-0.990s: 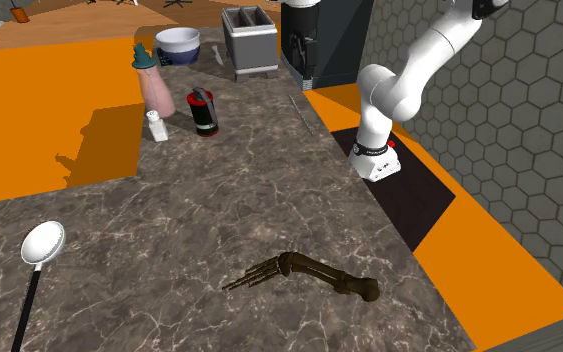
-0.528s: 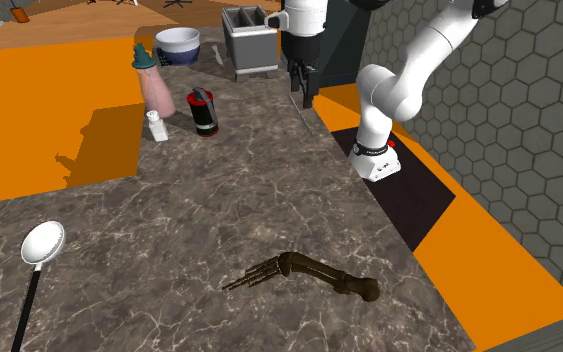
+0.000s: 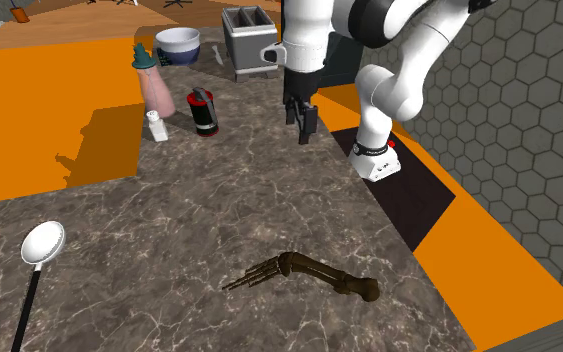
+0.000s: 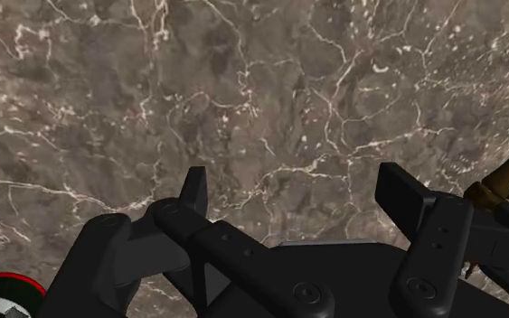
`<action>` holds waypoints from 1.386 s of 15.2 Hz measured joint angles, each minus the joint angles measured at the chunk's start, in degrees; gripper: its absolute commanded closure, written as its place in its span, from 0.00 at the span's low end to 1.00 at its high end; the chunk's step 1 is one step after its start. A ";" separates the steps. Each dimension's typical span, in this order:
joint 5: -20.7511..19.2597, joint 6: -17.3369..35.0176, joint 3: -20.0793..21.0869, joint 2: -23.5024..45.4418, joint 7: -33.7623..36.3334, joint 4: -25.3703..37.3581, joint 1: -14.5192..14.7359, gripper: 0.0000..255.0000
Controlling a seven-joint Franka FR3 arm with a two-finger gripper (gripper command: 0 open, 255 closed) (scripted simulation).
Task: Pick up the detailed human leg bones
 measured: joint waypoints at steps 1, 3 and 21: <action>0.39 1.38 0.89 0.83 0.83 0.00 0.30 0.00; 0.97 4.84 3.16 3.96 2.90 0.82 0.77 0.00; -14.87 26.12 20.02 36.47 28.41 19.07 2.16 0.00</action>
